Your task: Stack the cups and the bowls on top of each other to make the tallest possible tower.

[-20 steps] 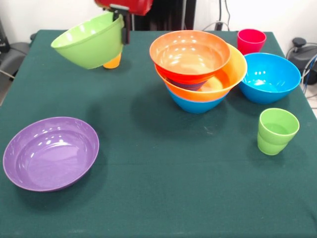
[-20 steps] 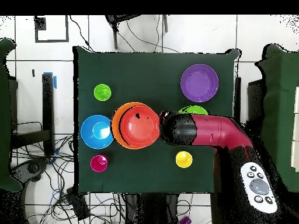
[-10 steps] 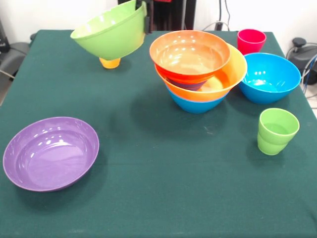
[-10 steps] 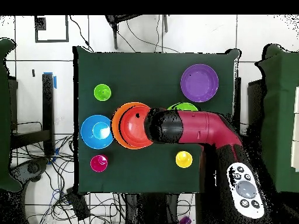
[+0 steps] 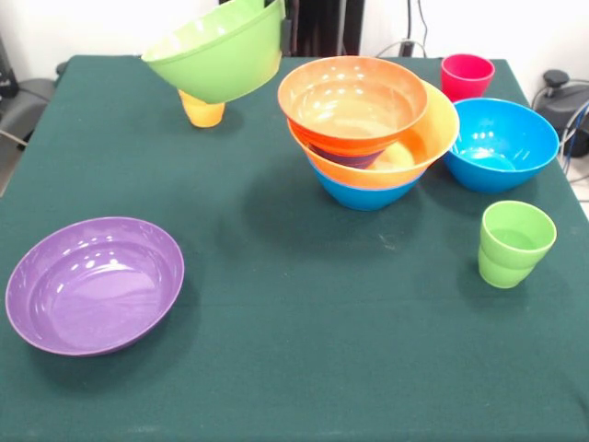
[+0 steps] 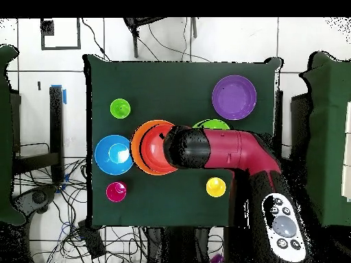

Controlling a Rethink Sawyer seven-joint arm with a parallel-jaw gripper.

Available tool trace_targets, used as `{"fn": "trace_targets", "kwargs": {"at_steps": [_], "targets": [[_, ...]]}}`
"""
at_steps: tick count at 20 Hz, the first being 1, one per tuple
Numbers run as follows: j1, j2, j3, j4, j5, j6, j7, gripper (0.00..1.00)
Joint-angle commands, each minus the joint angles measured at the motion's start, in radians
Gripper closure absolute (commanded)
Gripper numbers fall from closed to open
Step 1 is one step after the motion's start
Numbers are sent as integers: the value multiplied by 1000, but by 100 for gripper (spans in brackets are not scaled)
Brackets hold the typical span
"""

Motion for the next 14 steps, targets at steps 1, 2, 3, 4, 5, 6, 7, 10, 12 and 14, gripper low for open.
{"fn": "trace_targets", "kwargs": {"at_steps": [1,2,3,4,5,6,7,10,12,14], "targets": [[74,-16,-38,60,29,86,139,100],[85,-19,-44,62,33,86,150,100],[95,-20,-51,63,35,84,158,100],[105,-21,-58,65,38,82,165,100],[114,-22,-66,66,42,81,170,100],[123,-19,-75,65,43,78,174,100],[131,-18,-82,65,46,78,177,100],[154,-5,-104,63,52,64,187,100],[170,0,-118,67,55,50,195,100],[185,6,-130,68,59,38,202,100]]}}
